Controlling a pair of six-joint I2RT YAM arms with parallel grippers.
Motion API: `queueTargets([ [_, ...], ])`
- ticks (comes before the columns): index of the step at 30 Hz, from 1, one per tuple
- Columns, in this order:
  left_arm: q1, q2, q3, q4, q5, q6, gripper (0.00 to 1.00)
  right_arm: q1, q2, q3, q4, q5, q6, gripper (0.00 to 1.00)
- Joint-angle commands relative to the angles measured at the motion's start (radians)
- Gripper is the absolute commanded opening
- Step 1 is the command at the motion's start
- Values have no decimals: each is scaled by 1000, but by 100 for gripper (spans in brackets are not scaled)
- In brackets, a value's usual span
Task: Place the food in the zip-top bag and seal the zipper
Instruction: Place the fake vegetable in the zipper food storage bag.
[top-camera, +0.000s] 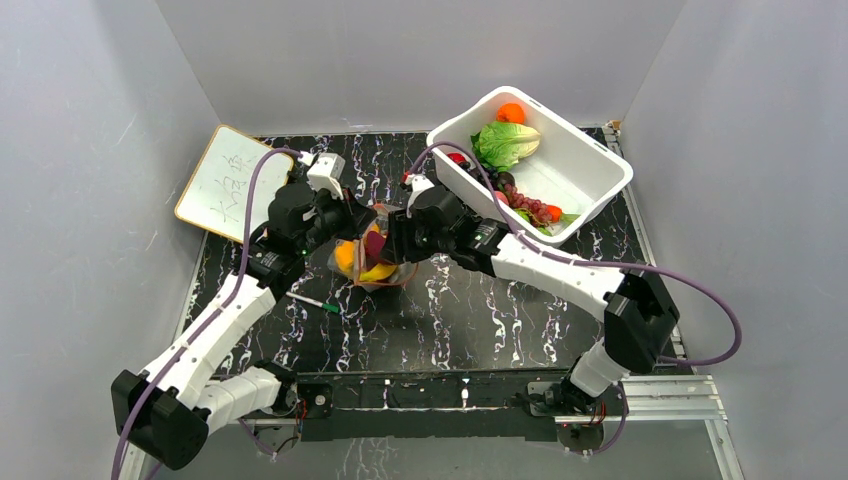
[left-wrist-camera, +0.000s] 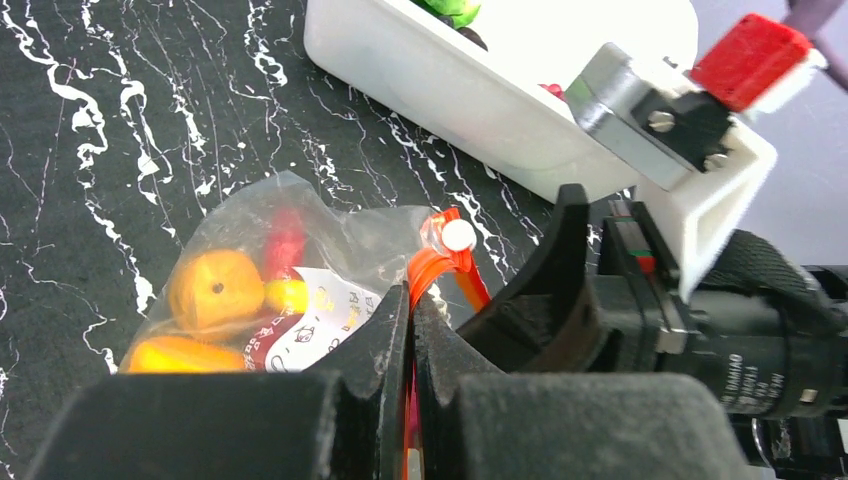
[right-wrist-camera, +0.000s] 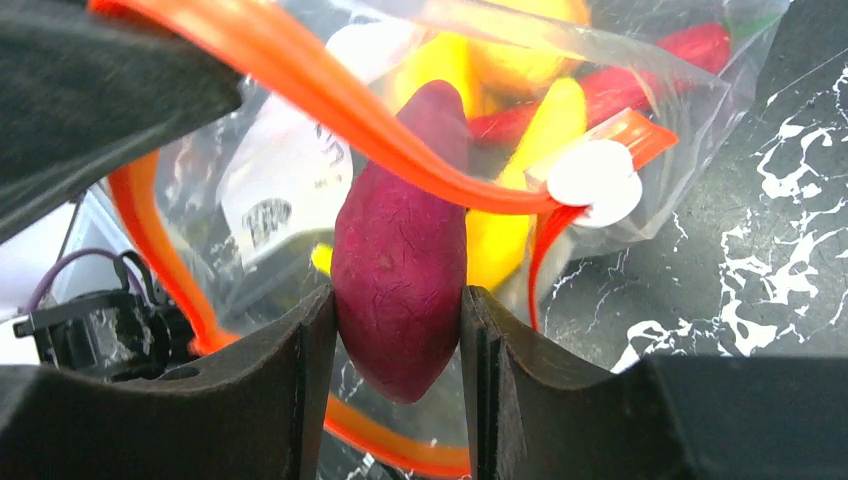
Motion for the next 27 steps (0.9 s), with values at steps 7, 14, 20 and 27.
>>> queueTargets([
  [7,-2,-49,2,30,46,-19,0,20,9,71,122,12,-65,54],
  [14,-2,-56,8,20,64,14,0,20,-107,33,79,-97,-272,62],
  [20,-2,-61,8,-1,85,59,0,20,-234,-25,29,-109,-429,58],
  [27,-2,-74,20,-25,218,161,0,20,-457,-197,57,-242,-780,58],
])
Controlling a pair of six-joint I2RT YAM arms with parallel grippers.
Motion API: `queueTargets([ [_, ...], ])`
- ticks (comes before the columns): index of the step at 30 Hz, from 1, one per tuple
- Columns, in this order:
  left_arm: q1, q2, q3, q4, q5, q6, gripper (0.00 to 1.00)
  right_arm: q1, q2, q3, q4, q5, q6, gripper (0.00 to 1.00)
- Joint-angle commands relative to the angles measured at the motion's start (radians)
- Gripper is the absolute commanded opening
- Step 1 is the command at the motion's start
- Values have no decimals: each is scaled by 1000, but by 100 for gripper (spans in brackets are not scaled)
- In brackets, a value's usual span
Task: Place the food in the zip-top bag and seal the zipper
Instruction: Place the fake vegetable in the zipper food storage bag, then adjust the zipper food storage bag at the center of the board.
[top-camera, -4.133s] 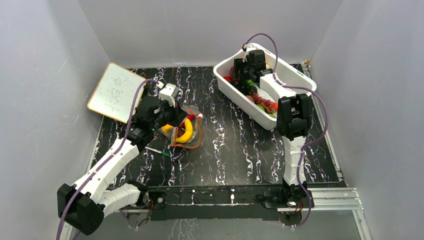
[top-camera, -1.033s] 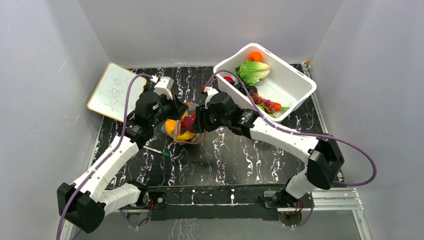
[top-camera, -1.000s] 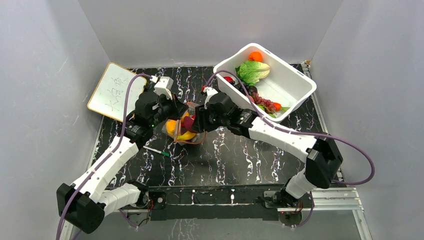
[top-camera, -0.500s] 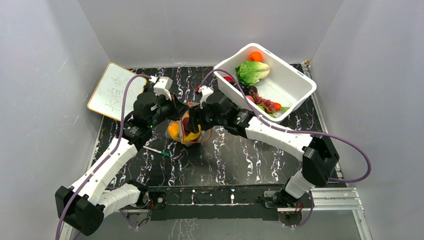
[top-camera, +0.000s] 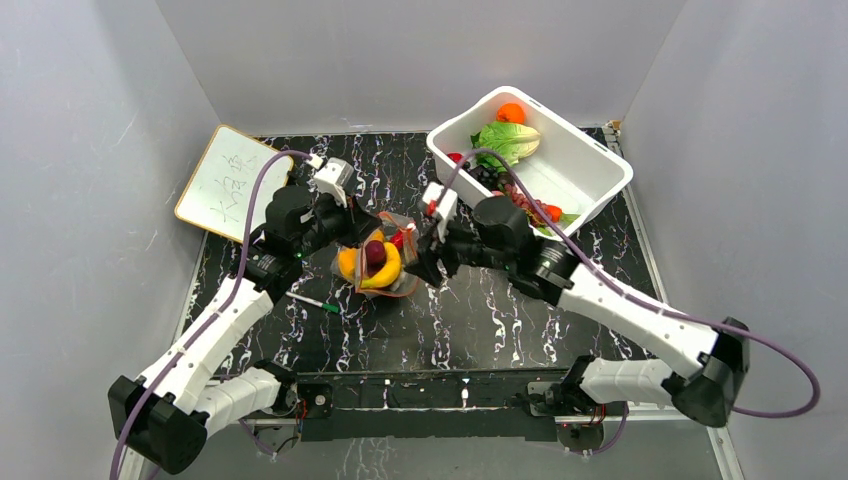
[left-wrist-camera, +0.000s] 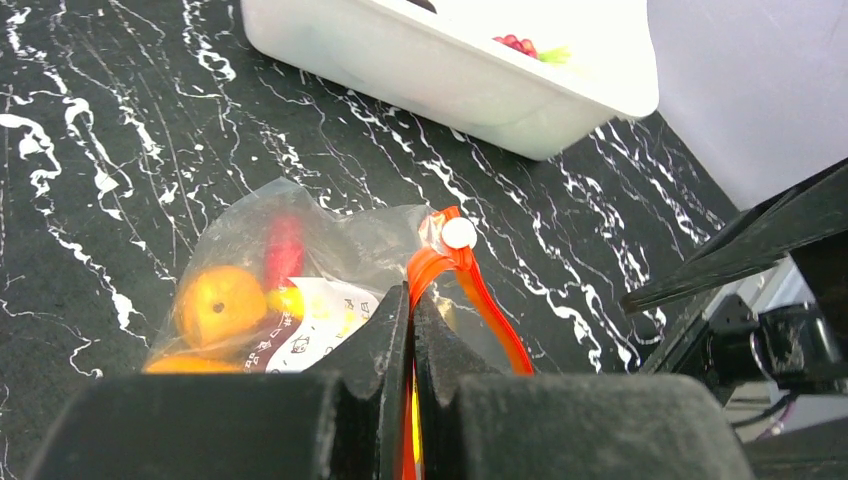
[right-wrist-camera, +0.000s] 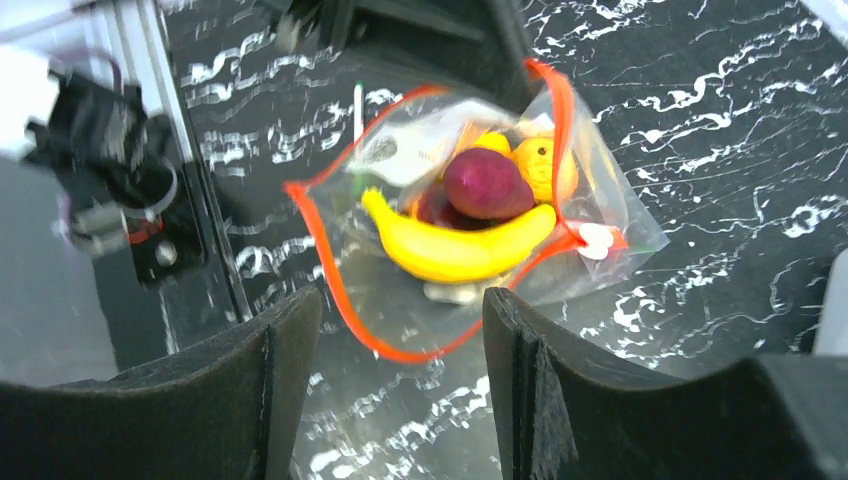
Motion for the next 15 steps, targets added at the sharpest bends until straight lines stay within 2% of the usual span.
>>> queueTargets([
  [1,-2,-52,25,-7,116,97,0,5,-164,-117,56,-89,-290,58],
  [7,-2,-66,39,-54,213,187,0,5,-332,-299,199,-66,-383,55],
  [15,-2,-75,36,-60,408,253,0,3,-332,-395,267,-21,-457,49],
])
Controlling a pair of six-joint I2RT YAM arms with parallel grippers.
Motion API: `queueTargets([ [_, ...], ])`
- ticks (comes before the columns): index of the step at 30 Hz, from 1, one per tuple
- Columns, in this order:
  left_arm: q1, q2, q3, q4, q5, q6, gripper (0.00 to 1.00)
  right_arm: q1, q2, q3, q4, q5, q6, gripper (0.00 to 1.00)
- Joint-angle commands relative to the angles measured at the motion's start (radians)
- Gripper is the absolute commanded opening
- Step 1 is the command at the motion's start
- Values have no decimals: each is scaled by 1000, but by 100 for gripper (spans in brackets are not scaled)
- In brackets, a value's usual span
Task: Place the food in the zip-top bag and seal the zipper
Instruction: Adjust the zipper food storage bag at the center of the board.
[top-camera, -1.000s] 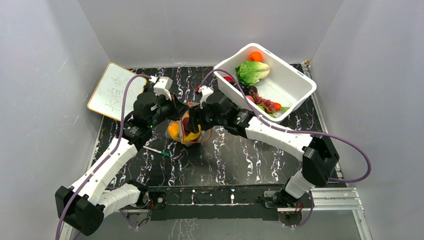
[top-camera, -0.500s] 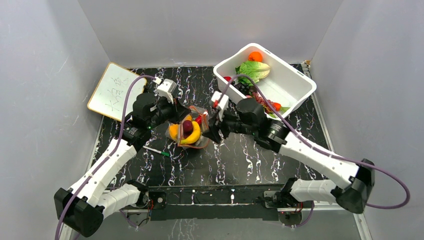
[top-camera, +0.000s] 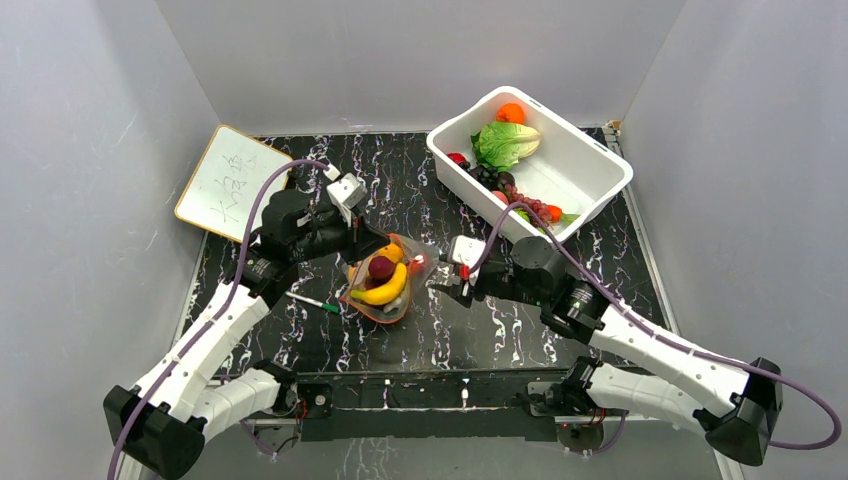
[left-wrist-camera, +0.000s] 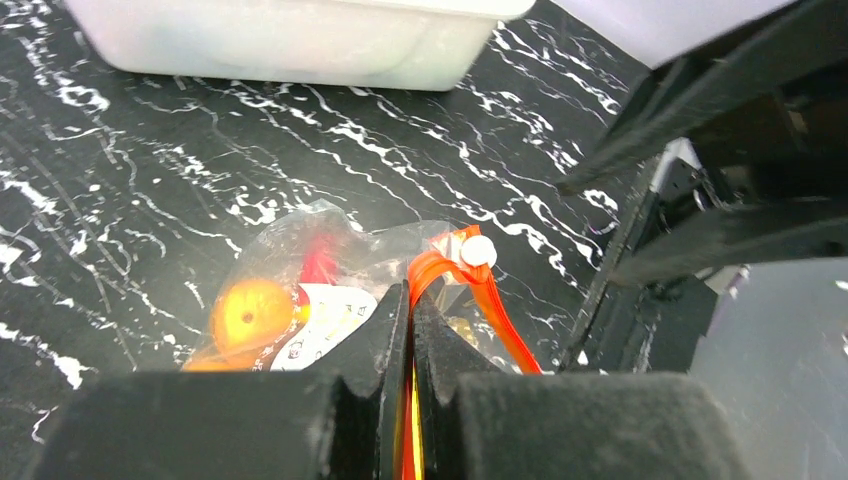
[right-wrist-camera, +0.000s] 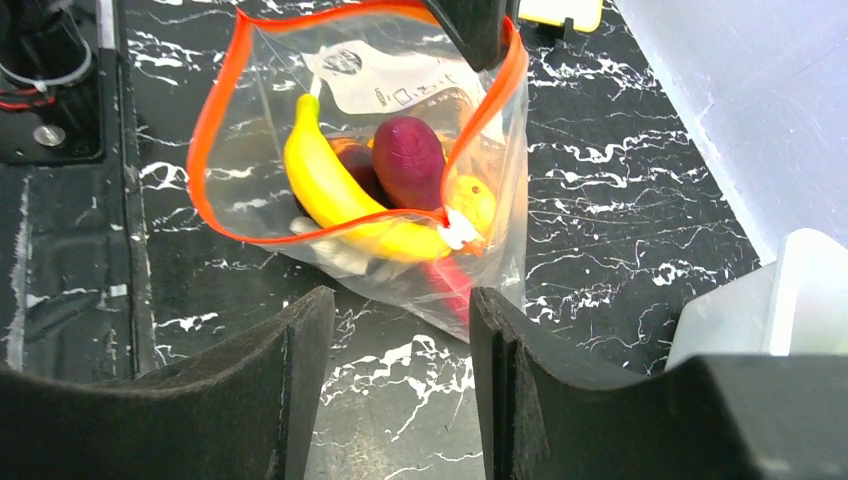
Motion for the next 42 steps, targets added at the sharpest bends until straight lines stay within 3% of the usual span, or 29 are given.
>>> queueTargets([
  [1,-2,-36,36,8,166,60,0,4,15,-39,135,13,-90,49],
  [4,-2,-32,39,1,176,64,0,2,70,-63,182,0,-100,48],
  [7,-2,-29,37,-12,204,75,0,2,141,-95,328,7,-95,55],
  [13,-2,-27,29,-3,216,75,0,2,183,-89,354,-55,-135,52],
  [14,-2,-27,24,2,218,69,0,2,188,-89,354,-70,-141,48],
  [16,-2,-26,23,-13,183,71,0,2,187,-80,339,-73,-136,22],
  [19,-2,-35,32,-44,87,82,4,1,179,-57,311,-78,-91,1],
  [23,-2,-60,43,-87,45,170,11,-7,193,31,207,-90,28,0],
  [26,-2,-84,57,-124,64,269,27,-10,209,104,127,-93,67,0],
  [32,-2,-166,50,-99,289,435,55,-33,214,179,74,-102,110,0],
  [42,-2,-120,49,10,515,474,67,-41,283,267,-3,-128,82,0],
])
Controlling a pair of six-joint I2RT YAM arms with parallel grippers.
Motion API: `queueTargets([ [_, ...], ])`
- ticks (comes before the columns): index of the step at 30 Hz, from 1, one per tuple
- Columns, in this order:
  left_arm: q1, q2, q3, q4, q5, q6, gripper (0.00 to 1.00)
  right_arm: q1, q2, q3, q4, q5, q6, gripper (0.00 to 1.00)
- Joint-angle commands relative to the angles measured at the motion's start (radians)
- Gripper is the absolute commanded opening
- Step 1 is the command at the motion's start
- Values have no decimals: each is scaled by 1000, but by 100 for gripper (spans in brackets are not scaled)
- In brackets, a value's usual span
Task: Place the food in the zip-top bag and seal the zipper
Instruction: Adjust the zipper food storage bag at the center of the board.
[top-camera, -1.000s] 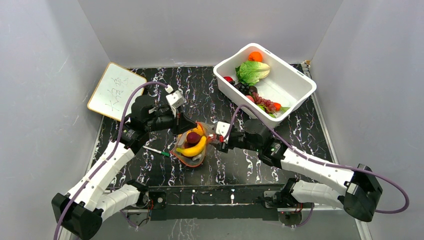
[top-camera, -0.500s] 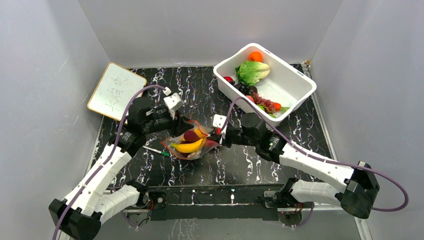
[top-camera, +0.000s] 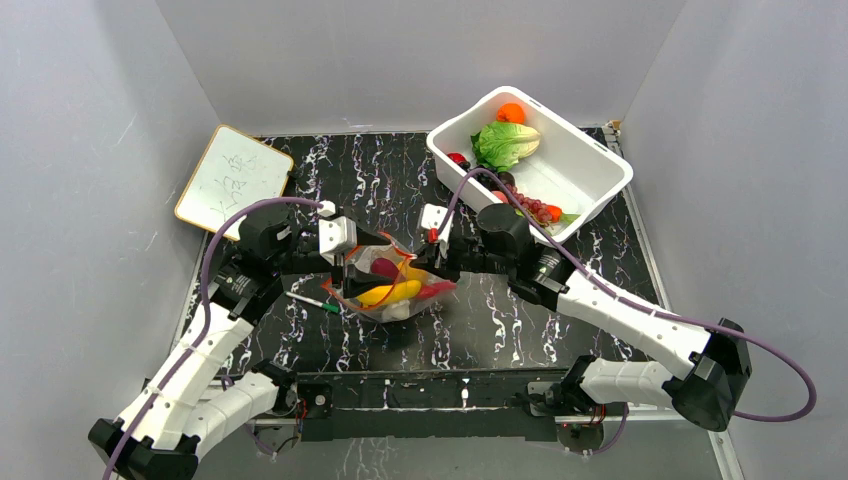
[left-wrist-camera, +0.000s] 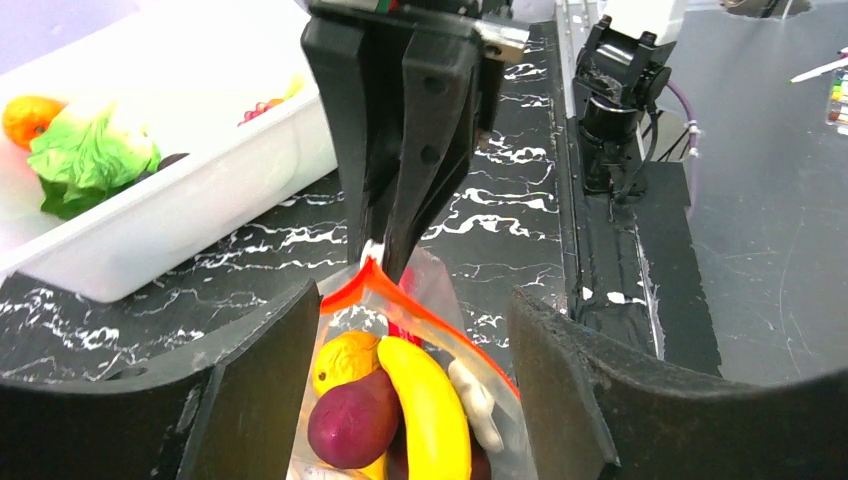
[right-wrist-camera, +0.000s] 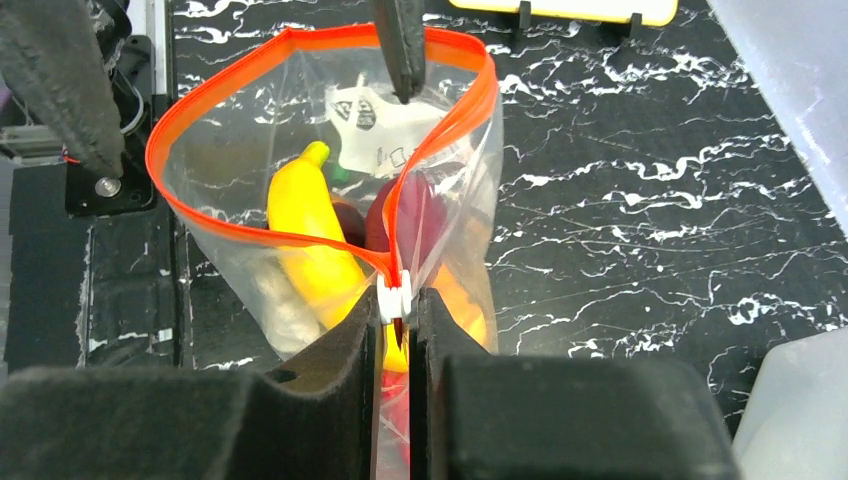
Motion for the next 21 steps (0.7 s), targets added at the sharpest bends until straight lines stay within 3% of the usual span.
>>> queueTargets([
  [1,-2,19,31,83,129,50,68,-7,27,80,-9,-18,3,0],
  [14,-5,140,33,50,108,72,75,-6,43,117,13,-37,18,0],
  [17,-8,149,35,24,97,83,67,-6,40,116,12,-23,23,0],
  [21,-9,155,31,8,58,88,39,-6,22,104,29,3,60,0],
])
